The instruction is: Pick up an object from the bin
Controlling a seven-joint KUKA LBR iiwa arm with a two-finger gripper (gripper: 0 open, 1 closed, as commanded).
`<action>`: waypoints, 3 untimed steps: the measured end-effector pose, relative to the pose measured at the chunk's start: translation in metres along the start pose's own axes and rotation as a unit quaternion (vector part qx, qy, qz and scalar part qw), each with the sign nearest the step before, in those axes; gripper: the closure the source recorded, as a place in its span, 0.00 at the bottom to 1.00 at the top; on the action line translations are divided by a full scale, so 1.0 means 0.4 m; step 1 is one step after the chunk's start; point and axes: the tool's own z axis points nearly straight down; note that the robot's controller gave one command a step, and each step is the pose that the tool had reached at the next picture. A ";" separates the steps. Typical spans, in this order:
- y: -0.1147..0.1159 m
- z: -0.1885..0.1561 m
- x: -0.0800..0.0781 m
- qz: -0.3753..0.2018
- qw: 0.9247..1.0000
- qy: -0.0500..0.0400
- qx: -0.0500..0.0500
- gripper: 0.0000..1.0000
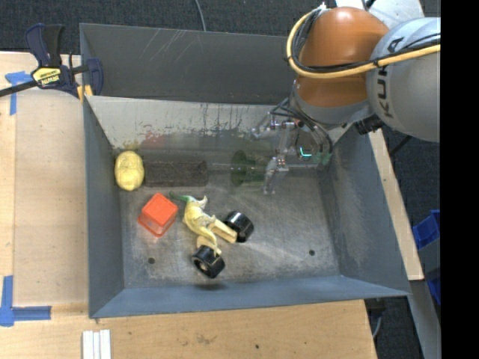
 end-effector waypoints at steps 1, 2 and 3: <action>0.000 -0.012 -0.004 0.000 1.000 -0.004 0.000 0.00; 0.055 0.024 0.013 -0.057 0.998 -0.006 0.002 0.00; 0.155 0.151 0.151 -0.195 0.981 -0.005 0.001 0.00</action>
Offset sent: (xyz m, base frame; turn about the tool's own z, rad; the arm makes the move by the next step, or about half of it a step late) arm -0.0172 0.0558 -0.0316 -0.2598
